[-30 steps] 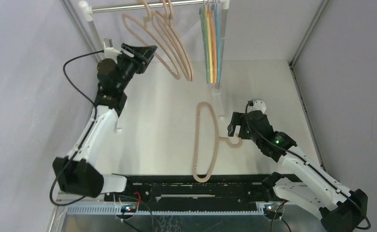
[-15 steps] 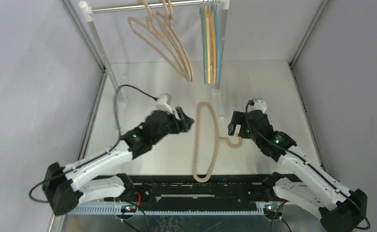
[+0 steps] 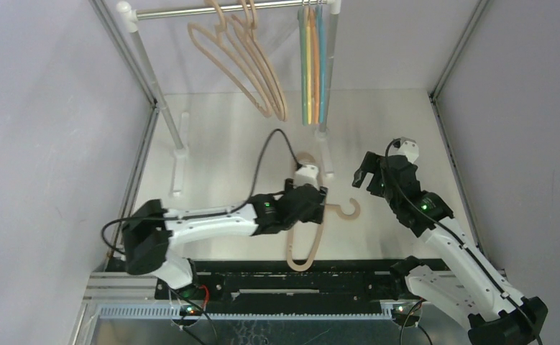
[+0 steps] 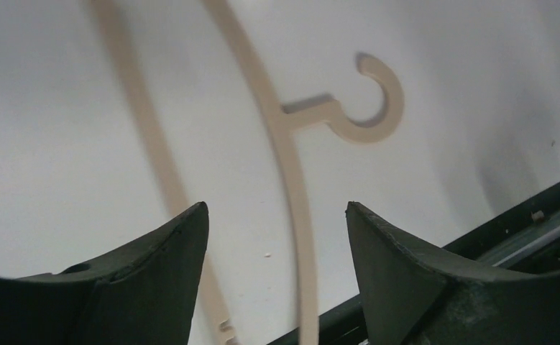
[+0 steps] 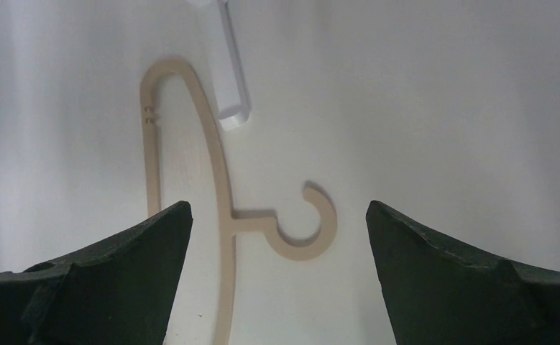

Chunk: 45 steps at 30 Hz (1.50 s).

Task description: Organize the hangers

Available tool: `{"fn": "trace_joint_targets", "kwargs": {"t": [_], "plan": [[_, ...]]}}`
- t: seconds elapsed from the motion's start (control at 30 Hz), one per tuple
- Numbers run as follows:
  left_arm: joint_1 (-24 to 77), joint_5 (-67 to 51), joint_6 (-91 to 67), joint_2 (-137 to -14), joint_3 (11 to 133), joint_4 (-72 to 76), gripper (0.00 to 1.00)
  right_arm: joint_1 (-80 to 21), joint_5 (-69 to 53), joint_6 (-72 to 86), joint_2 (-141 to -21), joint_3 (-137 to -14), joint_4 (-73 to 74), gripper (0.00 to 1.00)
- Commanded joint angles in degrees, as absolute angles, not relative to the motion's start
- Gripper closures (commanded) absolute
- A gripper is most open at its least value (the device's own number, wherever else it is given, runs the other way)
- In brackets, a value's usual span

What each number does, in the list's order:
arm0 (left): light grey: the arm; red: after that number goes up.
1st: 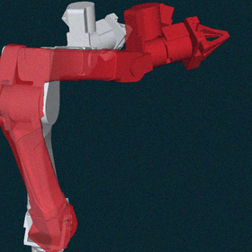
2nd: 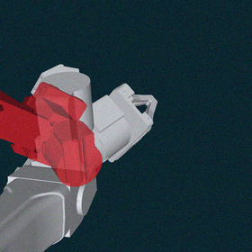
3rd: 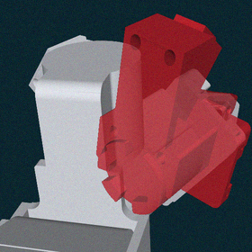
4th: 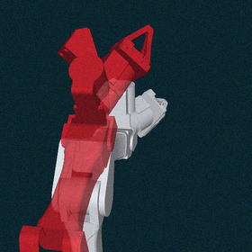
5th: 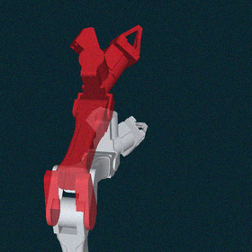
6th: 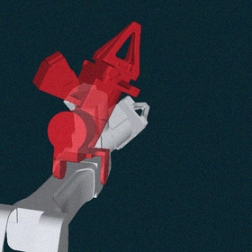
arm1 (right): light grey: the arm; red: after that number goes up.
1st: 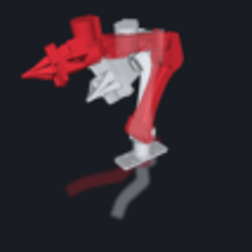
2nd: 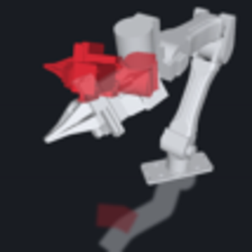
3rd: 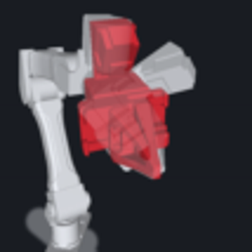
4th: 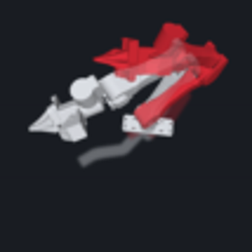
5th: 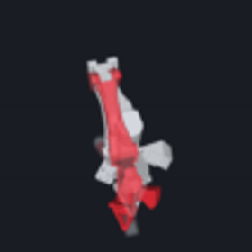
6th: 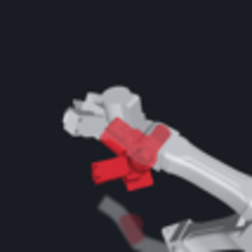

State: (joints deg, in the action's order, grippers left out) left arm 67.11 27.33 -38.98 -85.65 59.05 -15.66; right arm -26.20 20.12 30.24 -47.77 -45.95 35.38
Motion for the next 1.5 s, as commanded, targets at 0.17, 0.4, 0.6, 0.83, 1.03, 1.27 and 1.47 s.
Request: {"fn": "trace_joint_targets", "kwargs": {"t": [0.17,0.4,0.6,0.83,1.03,1.27,1.47], "plan": [[71.79,23.29,-38.20,-101.02,67.79,-18.24,0.38,-23.98,20.05,30.77,-45.78,-48.33,36.22,0.00],[73.95,21.30,-40.01,-105.75,68.02,-19.44,0.40,-22.34,19.12,30.51,-45.35,-47.55,36.34,0.00],[74.73,20.66,-40.29,-107.88,68.74,-19.71,0.43,-21.67,18.29,30.45,-45.53,-46.78,35.77,0.00],[74.78,21.80,-40.71,-111.80,71.99,-24.87,0.61,-20.95,18.03,29.67,-44.80,-46.36,35.85,0.00],[74.76,21.28,-41.89,-112.17,70.01,-26.66,0.99,-20.09,17.34,29.49,-43.74,-45.70,36.06,0.00],[74.81,22.28,-41.04,-107.26,64.84,-26.17,1.00,-19.41,16.79,29.15,-42.94,-45.19,36.12,0.00],[73.94,25.87,-40.70,-94.19,62.74,-32.52,1.00,-18.52,16.08,29.17,-42.69,-44.29,35.29,0.00]]}}
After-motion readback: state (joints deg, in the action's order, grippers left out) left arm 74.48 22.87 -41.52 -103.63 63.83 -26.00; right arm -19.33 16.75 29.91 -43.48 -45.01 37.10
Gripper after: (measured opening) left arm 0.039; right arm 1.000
